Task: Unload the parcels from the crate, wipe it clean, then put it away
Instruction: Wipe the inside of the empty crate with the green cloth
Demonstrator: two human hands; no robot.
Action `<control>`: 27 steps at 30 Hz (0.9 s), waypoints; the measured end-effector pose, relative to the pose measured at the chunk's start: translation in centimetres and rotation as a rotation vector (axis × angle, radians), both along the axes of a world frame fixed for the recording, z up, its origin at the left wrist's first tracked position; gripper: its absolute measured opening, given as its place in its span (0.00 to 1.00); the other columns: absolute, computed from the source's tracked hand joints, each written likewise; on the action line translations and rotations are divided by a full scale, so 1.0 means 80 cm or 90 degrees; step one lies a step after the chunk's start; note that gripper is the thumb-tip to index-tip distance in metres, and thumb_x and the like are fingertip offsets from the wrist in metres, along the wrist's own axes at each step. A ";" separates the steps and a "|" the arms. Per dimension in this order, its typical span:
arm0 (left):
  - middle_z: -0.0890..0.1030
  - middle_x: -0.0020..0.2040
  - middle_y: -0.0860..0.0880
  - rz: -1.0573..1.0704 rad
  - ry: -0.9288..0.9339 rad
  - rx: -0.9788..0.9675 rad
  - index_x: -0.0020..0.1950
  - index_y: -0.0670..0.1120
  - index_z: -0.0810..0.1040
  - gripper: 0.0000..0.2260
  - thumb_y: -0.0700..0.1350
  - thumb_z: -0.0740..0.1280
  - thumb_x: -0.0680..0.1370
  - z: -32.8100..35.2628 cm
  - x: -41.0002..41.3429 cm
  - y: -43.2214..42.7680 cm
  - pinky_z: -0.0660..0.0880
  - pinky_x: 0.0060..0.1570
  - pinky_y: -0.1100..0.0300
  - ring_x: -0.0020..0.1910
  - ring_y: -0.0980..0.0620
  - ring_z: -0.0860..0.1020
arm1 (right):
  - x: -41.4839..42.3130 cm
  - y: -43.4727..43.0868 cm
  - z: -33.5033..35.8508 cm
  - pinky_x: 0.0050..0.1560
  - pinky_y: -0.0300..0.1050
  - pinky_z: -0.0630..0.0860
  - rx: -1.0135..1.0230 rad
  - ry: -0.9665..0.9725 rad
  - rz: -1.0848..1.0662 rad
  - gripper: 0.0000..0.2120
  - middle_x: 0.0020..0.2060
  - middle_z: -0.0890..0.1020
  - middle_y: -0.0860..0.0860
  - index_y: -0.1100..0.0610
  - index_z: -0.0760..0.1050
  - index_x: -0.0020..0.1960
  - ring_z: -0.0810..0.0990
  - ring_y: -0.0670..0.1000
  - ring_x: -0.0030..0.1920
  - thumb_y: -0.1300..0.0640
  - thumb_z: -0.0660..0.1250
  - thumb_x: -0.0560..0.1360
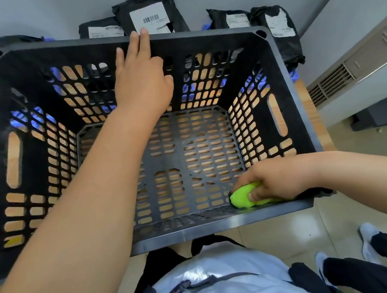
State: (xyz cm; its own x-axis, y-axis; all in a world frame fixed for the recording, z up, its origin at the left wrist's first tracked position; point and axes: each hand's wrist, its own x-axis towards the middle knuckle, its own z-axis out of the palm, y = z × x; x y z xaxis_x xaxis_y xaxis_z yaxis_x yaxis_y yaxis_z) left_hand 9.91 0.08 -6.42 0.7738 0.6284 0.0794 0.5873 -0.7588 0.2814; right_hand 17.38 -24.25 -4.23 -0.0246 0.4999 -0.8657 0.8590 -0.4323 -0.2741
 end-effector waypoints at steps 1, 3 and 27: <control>0.47 0.78 0.43 0.001 -0.001 -0.006 0.62 0.43 0.76 0.15 0.47 0.60 0.79 0.000 -0.001 0.000 0.43 0.74 0.46 0.77 0.46 0.44 | -0.006 0.005 -0.002 0.62 0.47 0.70 0.005 0.018 -0.014 0.19 0.63 0.74 0.47 0.44 0.67 0.70 0.73 0.50 0.60 0.51 0.61 0.79; 0.47 0.78 0.44 0.002 -0.001 -0.013 0.62 0.43 0.76 0.15 0.47 0.60 0.79 0.001 -0.001 0.000 0.43 0.74 0.46 0.77 0.46 0.43 | -0.021 0.017 -0.007 0.62 0.46 0.69 0.028 0.062 -0.044 0.19 0.64 0.74 0.48 0.46 0.68 0.70 0.73 0.50 0.60 0.53 0.61 0.79; 0.47 0.79 0.45 0.005 -0.009 -0.015 0.60 0.43 0.78 0.14 0.46 0.60 0.79 -0.005 -0.002 0.003 0.44 0.74 0.46 0.77 0.47 0.43 | -0.045 0.054 -0.063 0.59 0.44 0.74 0.035 0.058 0.047 0.21 0.61 0.77 0.49 0.49 0.68 0.70 0.77 0.50 0.54 0.57 0.62 0.79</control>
